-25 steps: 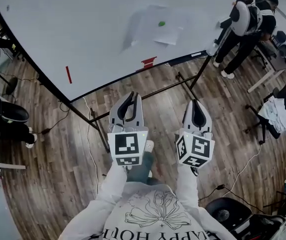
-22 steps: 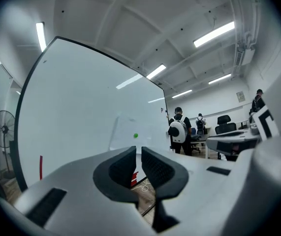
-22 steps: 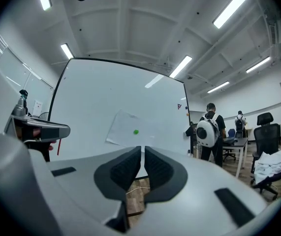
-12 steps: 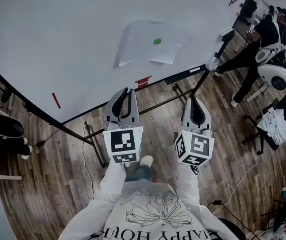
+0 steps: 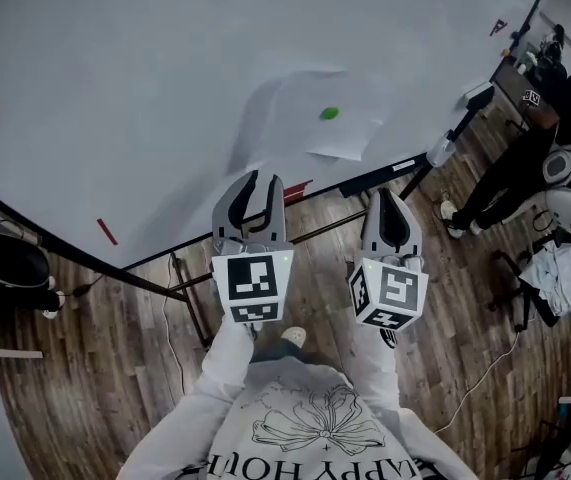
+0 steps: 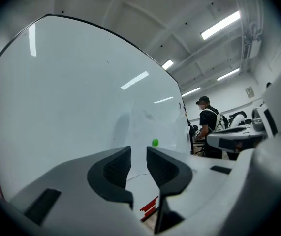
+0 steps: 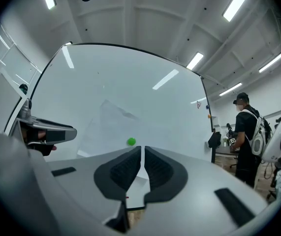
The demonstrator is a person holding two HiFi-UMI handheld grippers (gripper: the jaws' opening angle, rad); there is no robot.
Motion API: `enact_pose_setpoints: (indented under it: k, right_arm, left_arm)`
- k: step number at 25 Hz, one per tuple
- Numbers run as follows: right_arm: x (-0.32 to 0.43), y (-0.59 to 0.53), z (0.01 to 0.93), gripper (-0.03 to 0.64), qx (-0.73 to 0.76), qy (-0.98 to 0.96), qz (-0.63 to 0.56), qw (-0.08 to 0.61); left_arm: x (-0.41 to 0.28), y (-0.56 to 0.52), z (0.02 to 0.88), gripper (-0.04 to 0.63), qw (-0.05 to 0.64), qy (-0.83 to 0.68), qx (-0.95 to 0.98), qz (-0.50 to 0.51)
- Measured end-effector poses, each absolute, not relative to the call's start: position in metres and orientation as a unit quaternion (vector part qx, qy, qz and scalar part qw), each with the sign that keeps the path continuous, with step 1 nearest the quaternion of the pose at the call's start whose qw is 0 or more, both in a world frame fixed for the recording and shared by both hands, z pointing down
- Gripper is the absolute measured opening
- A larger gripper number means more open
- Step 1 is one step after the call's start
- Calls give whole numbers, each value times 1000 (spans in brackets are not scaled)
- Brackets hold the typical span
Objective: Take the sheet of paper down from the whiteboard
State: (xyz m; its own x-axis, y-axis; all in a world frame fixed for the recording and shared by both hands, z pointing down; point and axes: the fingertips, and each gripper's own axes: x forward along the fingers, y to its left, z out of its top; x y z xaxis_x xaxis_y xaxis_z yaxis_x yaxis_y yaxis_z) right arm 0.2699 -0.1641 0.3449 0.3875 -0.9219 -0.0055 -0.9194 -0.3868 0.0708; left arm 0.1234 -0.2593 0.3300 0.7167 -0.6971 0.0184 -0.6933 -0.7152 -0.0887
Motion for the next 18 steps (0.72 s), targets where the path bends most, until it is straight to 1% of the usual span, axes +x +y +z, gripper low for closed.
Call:
enact_pose_setpoints:
  k: [12,18]
  right_arm:
    - [288,-208,354,6,808,-589,-11,30]
    - [305,-232,345,6,779,-626,-25,32]
  left_arm:
    - [150,-290,327,107,54,396,-916,-45]
    - [162,-302,323,109,58,428,-901,-50]
